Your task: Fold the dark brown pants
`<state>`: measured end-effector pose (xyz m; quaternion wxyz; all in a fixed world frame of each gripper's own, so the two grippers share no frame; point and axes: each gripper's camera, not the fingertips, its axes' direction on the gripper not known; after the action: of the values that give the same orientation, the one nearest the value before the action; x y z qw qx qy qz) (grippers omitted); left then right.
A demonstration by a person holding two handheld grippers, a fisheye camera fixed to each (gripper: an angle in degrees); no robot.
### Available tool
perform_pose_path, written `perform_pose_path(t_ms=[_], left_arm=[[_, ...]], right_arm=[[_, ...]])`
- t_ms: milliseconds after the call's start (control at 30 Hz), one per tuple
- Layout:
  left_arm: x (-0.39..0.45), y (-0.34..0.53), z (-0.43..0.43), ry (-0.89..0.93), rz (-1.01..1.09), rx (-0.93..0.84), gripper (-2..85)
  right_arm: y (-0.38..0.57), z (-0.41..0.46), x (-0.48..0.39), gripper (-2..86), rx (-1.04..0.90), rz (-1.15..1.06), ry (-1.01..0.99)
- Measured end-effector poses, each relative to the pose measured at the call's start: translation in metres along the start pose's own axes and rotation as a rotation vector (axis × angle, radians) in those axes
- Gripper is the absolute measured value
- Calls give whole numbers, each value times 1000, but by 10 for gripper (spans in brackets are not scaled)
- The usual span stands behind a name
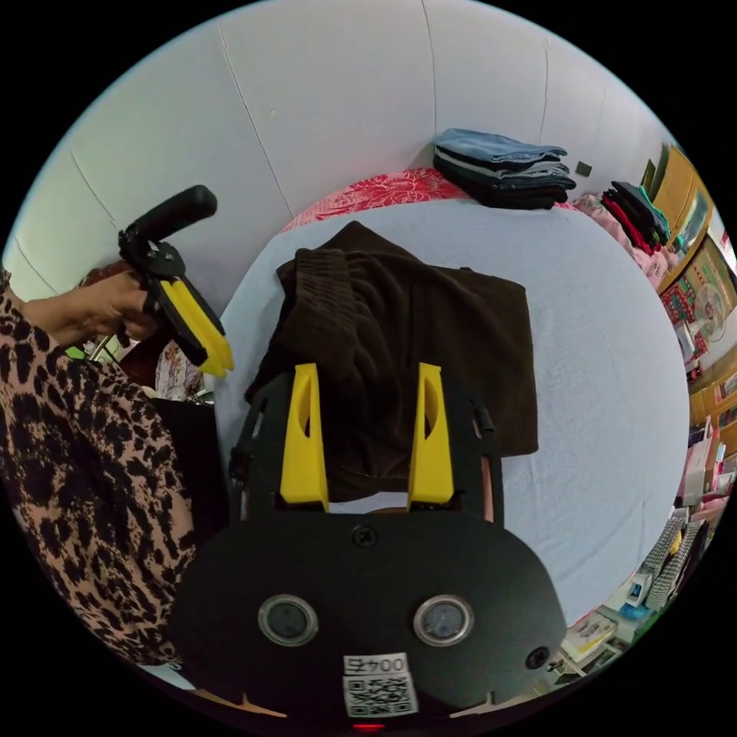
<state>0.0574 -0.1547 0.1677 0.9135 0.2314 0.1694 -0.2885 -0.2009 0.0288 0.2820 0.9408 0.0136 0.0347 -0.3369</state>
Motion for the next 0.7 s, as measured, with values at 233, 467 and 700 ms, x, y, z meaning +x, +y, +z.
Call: perform_pose_path(t_ms=[233, 467, 700], left_arm=[[27, -20, 13, 0, 96, 152, 70], [84, -54, 29, -41, 266, 219, 84], [90, 9, 40, -11, 276, 287, 100]], right_arm=[[-6, -22, 2, 181, -11, -20, 38], [-12, -53, 0, 169, -26, -74, 167], [-39, -113, 55, 66, 7, 162, -68]])
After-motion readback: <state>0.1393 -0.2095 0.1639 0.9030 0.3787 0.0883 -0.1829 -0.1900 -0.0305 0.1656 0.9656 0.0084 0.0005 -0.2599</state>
